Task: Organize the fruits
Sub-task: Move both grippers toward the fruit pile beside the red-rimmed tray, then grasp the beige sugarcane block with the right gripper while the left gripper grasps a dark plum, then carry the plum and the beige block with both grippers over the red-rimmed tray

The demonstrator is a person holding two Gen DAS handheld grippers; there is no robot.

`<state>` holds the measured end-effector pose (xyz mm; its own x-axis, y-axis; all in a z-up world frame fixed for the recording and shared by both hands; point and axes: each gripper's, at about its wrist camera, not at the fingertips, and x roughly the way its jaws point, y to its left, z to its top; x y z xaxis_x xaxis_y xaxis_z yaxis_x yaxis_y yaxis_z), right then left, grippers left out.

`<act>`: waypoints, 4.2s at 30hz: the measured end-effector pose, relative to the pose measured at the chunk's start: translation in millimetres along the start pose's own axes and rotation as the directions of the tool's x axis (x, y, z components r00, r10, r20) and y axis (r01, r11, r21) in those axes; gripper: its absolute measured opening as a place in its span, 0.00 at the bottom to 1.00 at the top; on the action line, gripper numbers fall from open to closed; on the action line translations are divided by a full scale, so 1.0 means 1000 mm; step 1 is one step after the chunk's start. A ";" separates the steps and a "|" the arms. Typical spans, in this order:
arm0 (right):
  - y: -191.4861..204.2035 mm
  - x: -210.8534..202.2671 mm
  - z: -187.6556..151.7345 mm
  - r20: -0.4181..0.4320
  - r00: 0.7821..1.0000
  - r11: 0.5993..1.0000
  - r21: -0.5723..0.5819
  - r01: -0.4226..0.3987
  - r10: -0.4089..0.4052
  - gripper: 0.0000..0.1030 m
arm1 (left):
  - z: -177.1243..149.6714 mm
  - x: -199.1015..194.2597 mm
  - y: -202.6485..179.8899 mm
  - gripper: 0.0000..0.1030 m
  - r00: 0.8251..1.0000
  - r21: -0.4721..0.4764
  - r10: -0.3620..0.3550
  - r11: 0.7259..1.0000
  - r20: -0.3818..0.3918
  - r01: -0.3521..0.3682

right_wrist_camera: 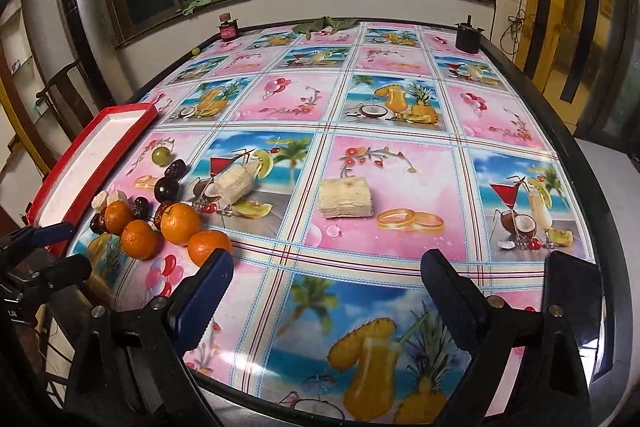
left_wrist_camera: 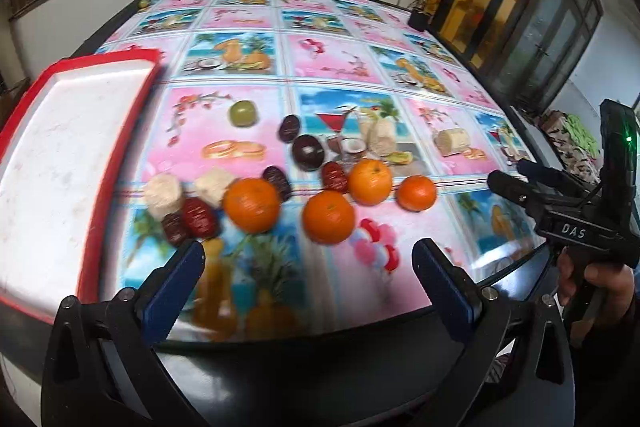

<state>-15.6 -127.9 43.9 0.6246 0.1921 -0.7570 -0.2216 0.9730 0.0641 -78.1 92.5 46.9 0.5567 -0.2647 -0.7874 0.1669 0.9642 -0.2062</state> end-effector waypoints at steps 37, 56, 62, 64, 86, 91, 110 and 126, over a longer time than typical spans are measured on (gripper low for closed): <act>-0.014 0.078 0.036 -0.125 0.992 1.000 0.018 0.021 -0.019 0.39 | 0.074 0.070 -0.007 0.45 0.986 0.080 -0.012 0.996 -0.168 0.026; -0.014 0.077 0.033 -0.088 0.996 1.000 0.023 0.018 -0.016 0.37 | 0.072 0.089 0.003 0.25 0.981 0.008 -0.002 1.000 -0.193 0.003; -0.018 0.068 0.033 -0.068 0.998 0.999 0.049 -0.004 0.007 0.37 | 0.073 0.090 0.006 0.25 0.979 0.004 -0.017 1.000 -0.204 0.018; -0.018 0.068 0.033 -0.071 0.997 0.999 0.051 -0.005 0.009 0.37 | 0.073 0.091 0.003 0.25 0.979 0.016 -0.005 1.000 -0.205 0.008; 0.021 0.045 0.048 -0.017 0.998 0.999 -0.013 -0.053 0.053 0.37 | 0.071 0.050 0.016 0.25 0.992 0.036 0.077 0.997 -0.096 -0.074; 0.041 0.043 0.055 -0.005 0.996 0.995 -0.040 -0.092 0.092 0.37 | 0.068 0.029 0.030 0.25 0.989 0.033 0.140 0.990 -0.038 -0.139; 0.179 0.068 0.092 -0.081 0.937 0.915 -0.202 -0.348 0.339 0.37 | 0.058 -0.024 0.153 0.25 0.964 -0.167 0.265 0.951 0.003 -0.261; 0.282 0.169 0.160 -0.221 0.843 0.806 -0.255 -0.535 0.490 0.37 | 0.066 0.016 0.203 0.25 0.969 -0.263 0.241 0.932 -0.060 -0.248</act>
<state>146.9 199.7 38.3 0.2523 0.6103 -0.7509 -0.7035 0.6485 0.2907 18.5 283.1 31.3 0.5308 -0.0230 -0.8472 -0.1968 0.9690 -0.1496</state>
